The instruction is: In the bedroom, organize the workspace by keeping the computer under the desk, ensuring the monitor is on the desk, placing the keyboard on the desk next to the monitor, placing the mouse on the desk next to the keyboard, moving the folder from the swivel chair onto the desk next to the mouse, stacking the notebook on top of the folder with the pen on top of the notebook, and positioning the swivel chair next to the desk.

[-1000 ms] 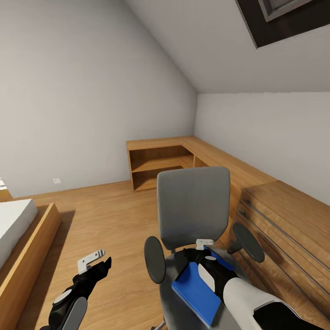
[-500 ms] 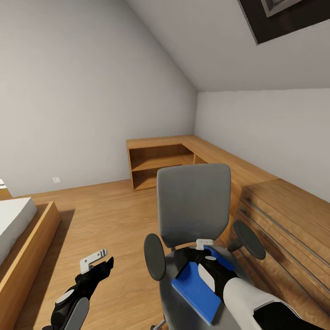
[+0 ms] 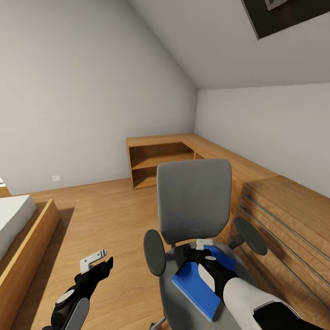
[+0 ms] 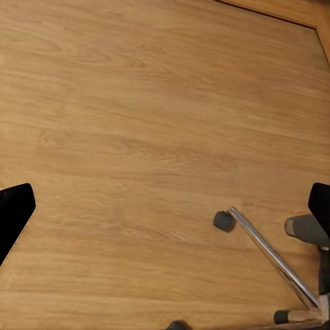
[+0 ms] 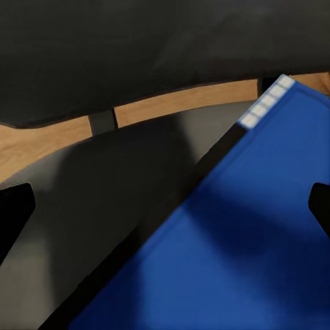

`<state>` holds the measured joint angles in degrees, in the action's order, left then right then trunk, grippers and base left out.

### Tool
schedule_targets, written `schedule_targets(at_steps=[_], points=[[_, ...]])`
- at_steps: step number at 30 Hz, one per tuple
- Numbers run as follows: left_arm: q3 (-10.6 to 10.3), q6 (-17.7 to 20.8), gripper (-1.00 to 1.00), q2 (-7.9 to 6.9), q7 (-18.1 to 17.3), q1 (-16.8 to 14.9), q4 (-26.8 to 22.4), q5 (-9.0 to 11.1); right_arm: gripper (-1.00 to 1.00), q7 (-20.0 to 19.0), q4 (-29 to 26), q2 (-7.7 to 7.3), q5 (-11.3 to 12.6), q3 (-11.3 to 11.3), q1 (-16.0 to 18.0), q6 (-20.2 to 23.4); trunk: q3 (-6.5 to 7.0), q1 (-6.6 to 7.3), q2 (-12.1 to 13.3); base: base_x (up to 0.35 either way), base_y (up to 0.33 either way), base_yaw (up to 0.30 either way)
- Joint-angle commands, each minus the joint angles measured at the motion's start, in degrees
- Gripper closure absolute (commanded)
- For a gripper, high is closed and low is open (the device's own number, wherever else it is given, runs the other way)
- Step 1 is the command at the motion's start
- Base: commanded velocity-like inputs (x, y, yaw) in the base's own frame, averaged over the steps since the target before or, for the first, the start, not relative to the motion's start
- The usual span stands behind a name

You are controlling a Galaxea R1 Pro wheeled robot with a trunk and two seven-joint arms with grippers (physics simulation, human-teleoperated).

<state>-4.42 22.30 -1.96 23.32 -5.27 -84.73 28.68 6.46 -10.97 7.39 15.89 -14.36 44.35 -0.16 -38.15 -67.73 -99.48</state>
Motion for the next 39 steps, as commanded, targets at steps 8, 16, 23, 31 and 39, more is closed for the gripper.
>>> schedule_targets(at_steps=[8, 16, 23, 31, 39], points=[[-0.2, 0.1, -1.00, 0.03, 0.6, -0.1, -0.1, -0.1, -1.00, 0.3, 0.0, -0.01, 0.5, -0.5, 0.0, 0.0, -1.50, -1.76, -3.3, 0.000, 0.000, 0.000], [-0.2, 0.1, -1.00, 0.10, 0.6, -0.1, -0.1, -0.1, -1.00, 0.3, 0.0, -0.01, 0.5, -0.5, 0.0, 0.0, -2.93, -3.52, -6.5, 0.000, 0.000, 0.000], [-0.2, 0.1, -1.00, 0.11, 0.6, 0.0, -0.1, -0.1, -1.00, 0.3, 0.0, -0.01, 0.5, -0.5, 0.0, 0.0, -4.19, -5.05, -9.3, 0.000, 0.000, 0.000], [-0.2, 0.1, -1.00, 0.11, 0.6, -0.1, -0.1, -0.1, -1.00, 0.3, 0.0, -0.01, 0.5, -0.5, 0.0, 0.0, -4.37, -5.27, -9.7, 0.000, 0.000, 0.000], [-0.2, 0.3, -1.00, 0.06, 0.5, -0.1, -0.1, -0.1, -1.00, 0.3, 0.0, -0.01, 0.5, -0.5, 0.0, 0.0, -4.37, -5.27, -9.7, 0.000, 0.000, 0.000]])
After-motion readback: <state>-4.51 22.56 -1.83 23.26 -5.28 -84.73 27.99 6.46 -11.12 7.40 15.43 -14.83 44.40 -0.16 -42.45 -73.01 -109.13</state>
